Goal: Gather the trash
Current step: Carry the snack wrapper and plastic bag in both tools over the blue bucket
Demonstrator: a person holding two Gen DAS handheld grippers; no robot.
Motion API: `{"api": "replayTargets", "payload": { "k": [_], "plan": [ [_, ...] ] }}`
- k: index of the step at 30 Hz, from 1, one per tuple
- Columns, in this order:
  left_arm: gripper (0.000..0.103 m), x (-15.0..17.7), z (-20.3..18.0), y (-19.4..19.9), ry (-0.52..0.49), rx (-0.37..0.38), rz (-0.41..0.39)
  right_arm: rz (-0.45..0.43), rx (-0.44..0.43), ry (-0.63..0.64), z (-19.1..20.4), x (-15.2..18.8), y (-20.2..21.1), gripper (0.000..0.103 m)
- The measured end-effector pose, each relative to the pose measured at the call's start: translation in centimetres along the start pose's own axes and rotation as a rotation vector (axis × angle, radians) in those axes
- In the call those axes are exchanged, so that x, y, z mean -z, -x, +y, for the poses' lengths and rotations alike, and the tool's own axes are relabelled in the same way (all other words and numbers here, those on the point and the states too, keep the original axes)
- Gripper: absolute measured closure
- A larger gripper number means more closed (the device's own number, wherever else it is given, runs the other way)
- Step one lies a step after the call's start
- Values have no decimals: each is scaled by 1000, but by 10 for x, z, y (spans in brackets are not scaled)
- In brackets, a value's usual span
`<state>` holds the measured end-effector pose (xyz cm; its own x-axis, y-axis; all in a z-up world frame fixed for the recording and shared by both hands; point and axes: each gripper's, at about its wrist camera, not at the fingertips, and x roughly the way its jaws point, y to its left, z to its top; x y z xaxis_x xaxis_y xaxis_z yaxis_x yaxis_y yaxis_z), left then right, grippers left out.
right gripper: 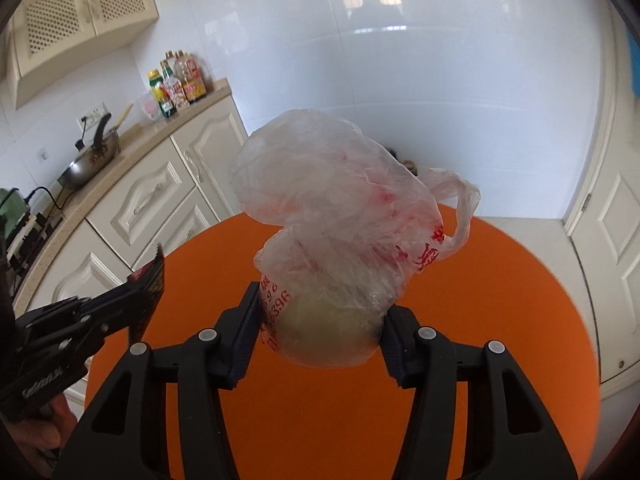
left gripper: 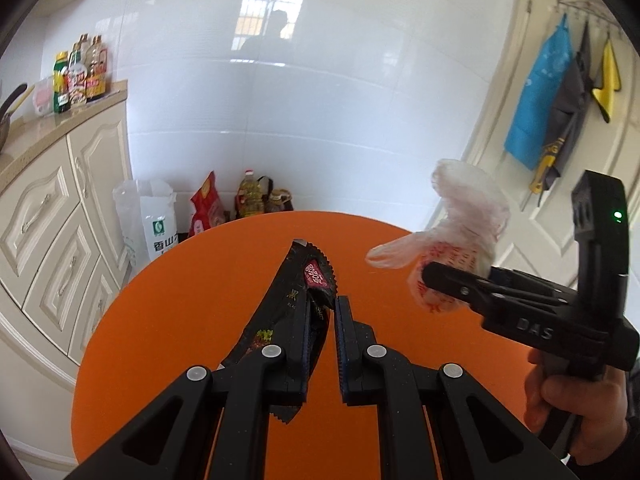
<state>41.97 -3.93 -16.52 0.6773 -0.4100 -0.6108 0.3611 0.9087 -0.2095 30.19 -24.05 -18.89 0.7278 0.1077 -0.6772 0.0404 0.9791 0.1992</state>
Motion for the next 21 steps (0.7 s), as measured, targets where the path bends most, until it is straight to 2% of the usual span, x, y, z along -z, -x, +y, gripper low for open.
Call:
{"api": "replayTargets", "payload": {
  "k": [7, 13, 21],
  "plan": [
    [96, 19, -71, 38, -74, 71, -42, -119, 74, -22, -29, 28, 106, 49],
    [96, 33, -147, 55, -173, 162, -51, -189, 149, -79, -66, 55, 178, 49],
    [96, 42, -240, 42, -307, 298, -25, -252, 272, -192, -133, 99, 261, 49]
  ]
}}
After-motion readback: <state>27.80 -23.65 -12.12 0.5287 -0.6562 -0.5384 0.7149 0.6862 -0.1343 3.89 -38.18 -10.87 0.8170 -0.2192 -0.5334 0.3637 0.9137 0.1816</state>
